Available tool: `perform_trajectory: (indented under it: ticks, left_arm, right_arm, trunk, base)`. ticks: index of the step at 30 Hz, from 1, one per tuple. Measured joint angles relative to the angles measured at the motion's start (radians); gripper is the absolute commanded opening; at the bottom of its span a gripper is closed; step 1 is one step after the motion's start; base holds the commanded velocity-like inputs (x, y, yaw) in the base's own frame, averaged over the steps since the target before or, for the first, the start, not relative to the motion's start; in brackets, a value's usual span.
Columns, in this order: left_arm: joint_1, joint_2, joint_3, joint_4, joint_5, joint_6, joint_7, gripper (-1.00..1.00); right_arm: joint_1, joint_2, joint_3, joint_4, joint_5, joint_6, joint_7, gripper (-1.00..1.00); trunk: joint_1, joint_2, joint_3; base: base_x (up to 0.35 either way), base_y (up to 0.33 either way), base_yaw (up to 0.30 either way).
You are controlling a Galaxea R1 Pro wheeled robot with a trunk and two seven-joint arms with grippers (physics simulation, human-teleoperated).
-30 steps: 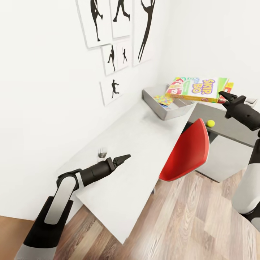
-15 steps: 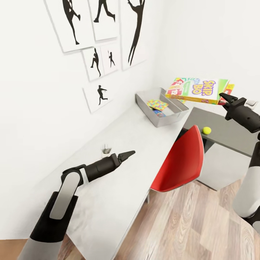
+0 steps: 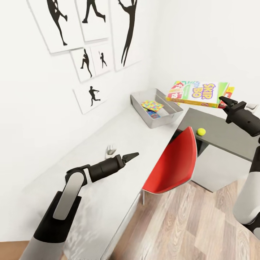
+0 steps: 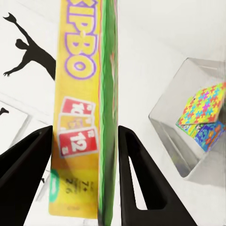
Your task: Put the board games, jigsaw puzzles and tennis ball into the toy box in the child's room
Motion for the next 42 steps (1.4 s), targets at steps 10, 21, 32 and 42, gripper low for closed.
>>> perform_trajectory:
  ticks: [10, 21, 32, 42]
  left_arm:
    - [-0.001, 0.001, 0.001, 0.000, -0.001, -0.002, 0.020, 1.00]
    - [0.000, 0.007, 0.008, 0.000, -0.001, -0.001, 0.015, 1.00]
    - [0.001, 0.012, 0.026, 0.000, 0.003, 0.002, 0.008, 1.00]
    - [0.003, 0.018, 0.064, 0.000, 0.013, 0.011, -0.027, 1.00]
  right_arm:
    - [0.029, 0.006, 0.004, -0.018, 0.011, -0.003, -0.002, -1.00]
    - [0.030, 0.006, 0.005, -0.034, 0.003, -0.008, -0.002, -1.00]
    - [0.029, 0.006, 0.006, -0.052, 0.001, -0.011, -0.007, -1.00]
    - [0.030, 0.005, 0.006, -0.058, 0.003, -0.011, -0.007, -1.00]
  trunk:
    - [0.000, 0.000, 0.009]
    - [0.000, 0.000, 0.010]
    - [0.000, 0.000, 0.010]
    - [0.000, 0.000, 0.010]
  base:
    - [-0.088, -0.305, 0.000]
    - [-0.025, -0.100, 0.017]
    - [0.000, -0.231, 0.043]
    - [0.000, -0.032, 0.014]
